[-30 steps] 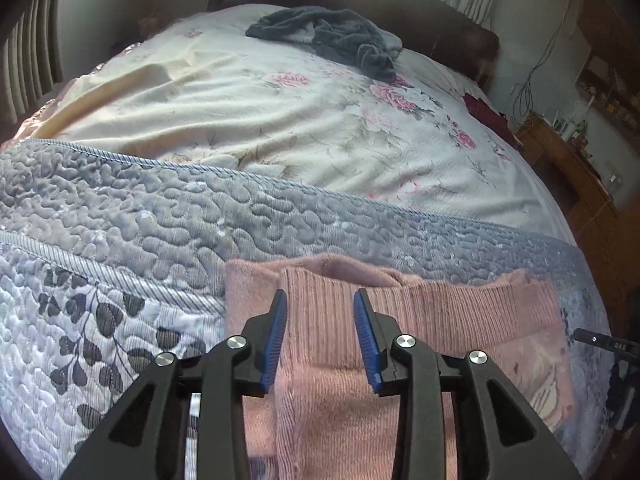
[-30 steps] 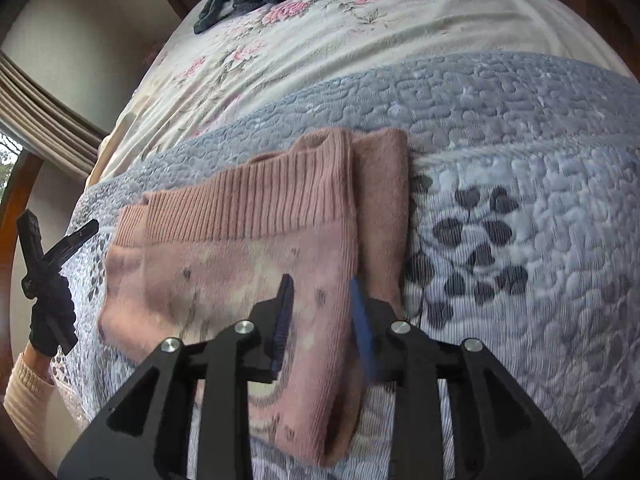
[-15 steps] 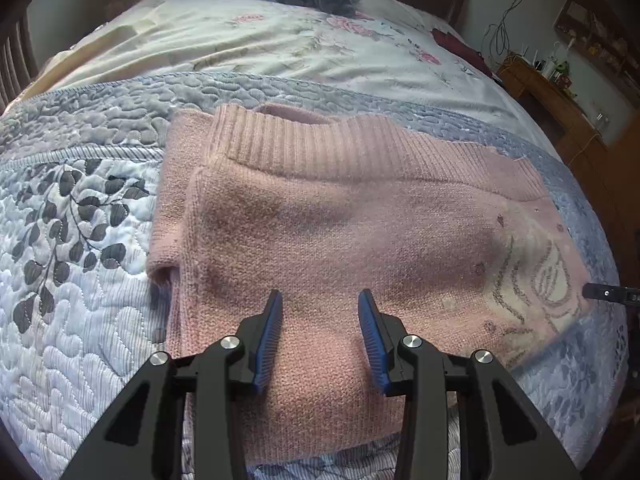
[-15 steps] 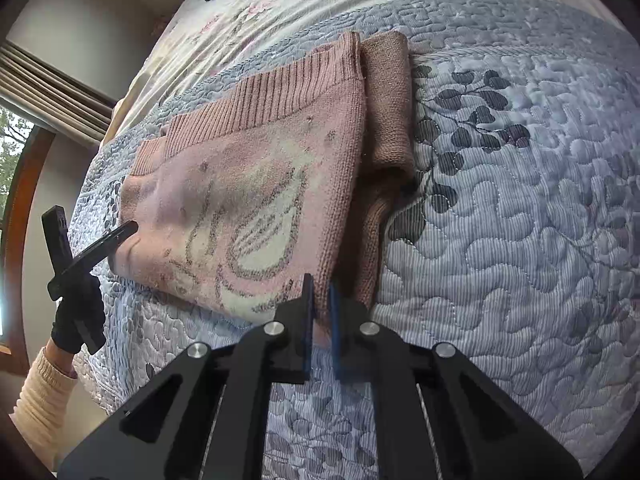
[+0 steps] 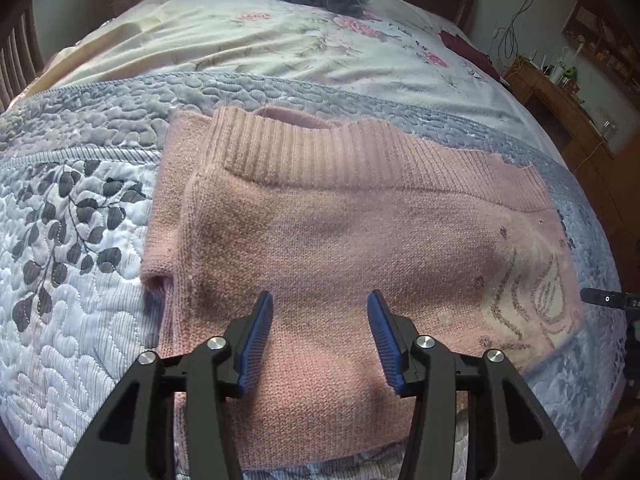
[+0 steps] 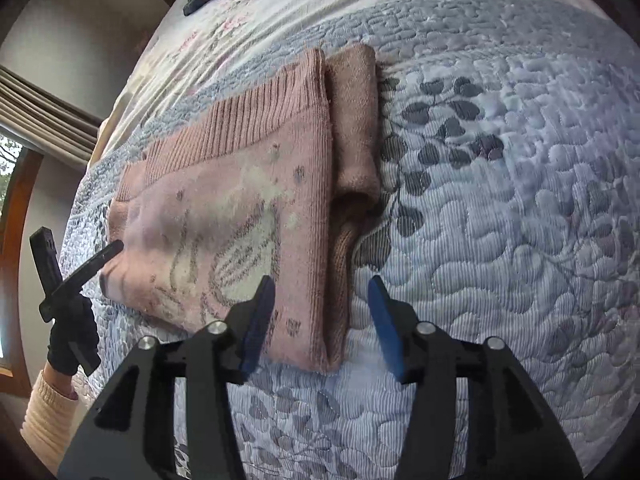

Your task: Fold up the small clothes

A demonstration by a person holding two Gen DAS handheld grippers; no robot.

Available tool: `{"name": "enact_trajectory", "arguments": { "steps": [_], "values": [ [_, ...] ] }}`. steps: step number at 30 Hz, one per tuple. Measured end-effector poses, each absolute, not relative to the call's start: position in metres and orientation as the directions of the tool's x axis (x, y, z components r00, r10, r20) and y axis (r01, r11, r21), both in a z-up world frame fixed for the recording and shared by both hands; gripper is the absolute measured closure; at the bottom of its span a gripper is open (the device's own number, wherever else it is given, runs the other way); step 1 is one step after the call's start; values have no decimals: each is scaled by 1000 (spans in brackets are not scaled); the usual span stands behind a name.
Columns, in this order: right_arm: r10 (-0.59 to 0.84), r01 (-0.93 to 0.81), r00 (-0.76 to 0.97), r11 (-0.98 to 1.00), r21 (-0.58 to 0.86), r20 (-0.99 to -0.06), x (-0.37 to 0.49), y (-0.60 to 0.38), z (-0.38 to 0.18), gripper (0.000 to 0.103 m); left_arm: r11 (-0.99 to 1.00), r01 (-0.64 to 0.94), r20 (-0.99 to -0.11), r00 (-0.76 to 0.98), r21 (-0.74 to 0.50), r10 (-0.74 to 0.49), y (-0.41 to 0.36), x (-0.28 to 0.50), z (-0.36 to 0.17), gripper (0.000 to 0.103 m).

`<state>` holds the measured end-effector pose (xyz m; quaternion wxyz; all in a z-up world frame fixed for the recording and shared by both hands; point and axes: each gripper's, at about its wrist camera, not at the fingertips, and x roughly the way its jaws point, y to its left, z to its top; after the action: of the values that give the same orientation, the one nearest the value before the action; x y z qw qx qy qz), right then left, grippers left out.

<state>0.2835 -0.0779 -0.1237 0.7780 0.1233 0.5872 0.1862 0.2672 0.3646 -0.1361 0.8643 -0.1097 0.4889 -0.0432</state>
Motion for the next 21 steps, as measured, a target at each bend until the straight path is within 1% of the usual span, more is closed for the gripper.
{"name": "enact_trajectory", "arguments": {
  "steps": [4, 7, 14, 17, 20, 21],
  "values": [
    [480, -95, 227, 877, 471, -848, 312, -85, -129, 47, 969, -21, -822, 534, -247, -198, 349, 282, -128, 44],
    [484, -69, 214, 874, 481, -848, 330, -85, -138, 47, 969, -14, -821, 534, -246, -201, 338, 295, -129, 44],
    [516, -30, 182, 854, 520, -837, 348, -80, -161, 46, 966, -42, -845, 495, -255, -202, 333, 319, -149, 44],
    [550, -8, 183, 830, 558, -815, 353, -80, -168, 46, 965, -48, -850, 486, -256, -202, 334, 322, -156, 44],
    [570, 6, 182, 814, 580, -801, 358, -80, -174, 52, 968, -41, -853, 482, -248, -198, 332, 323, -160, 44],
    [574, 10, 179, 811, 585, -799, 358, -80, -175, 58, 968, -40, -854, 481, -249, -200, 332, 323, -160, 44]
  ]
}}
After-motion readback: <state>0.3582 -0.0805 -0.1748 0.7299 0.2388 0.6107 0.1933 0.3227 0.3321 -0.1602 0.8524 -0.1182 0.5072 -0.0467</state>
